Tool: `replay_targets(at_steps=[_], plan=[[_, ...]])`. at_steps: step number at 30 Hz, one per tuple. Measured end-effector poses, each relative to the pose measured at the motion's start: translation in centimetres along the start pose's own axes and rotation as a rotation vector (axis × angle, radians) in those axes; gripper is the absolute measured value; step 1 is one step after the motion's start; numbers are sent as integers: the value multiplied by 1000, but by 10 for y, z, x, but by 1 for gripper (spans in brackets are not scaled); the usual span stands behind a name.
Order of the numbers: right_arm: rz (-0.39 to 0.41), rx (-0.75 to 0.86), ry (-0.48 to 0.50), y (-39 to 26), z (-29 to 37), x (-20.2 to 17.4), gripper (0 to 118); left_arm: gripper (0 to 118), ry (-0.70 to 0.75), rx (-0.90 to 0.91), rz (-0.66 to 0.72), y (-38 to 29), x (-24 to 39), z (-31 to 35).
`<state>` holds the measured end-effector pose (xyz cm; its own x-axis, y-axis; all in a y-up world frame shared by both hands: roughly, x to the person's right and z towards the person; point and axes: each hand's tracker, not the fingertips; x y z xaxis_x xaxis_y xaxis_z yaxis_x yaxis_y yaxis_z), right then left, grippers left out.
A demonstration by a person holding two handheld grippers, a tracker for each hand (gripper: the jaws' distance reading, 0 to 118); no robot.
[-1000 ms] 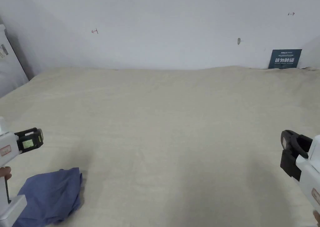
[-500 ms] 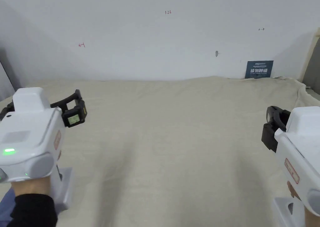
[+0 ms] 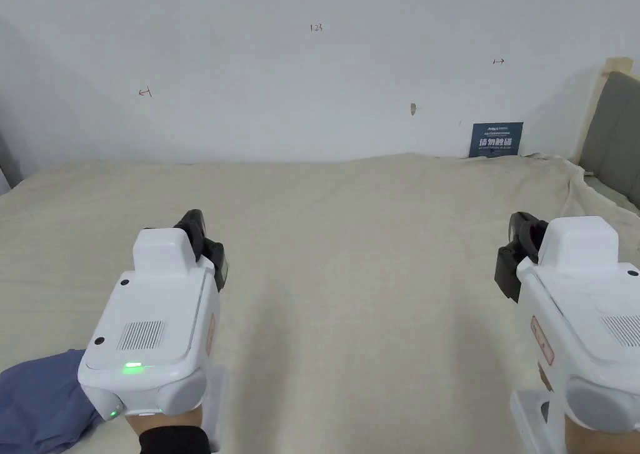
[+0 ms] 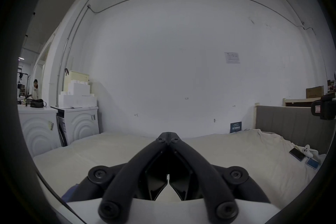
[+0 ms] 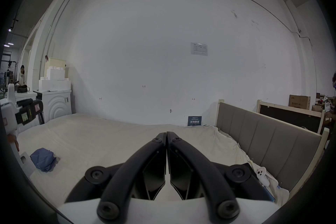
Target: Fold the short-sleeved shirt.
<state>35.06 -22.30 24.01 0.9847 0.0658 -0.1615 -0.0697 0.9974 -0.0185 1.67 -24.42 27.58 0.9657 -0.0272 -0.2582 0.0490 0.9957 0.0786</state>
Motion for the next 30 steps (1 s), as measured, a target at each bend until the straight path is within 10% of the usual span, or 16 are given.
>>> replay_targets(at_steps=[30], plan=[[-7,-16,-3,6,12,-9,0,0,-47,-37,7,-11,5,3]])
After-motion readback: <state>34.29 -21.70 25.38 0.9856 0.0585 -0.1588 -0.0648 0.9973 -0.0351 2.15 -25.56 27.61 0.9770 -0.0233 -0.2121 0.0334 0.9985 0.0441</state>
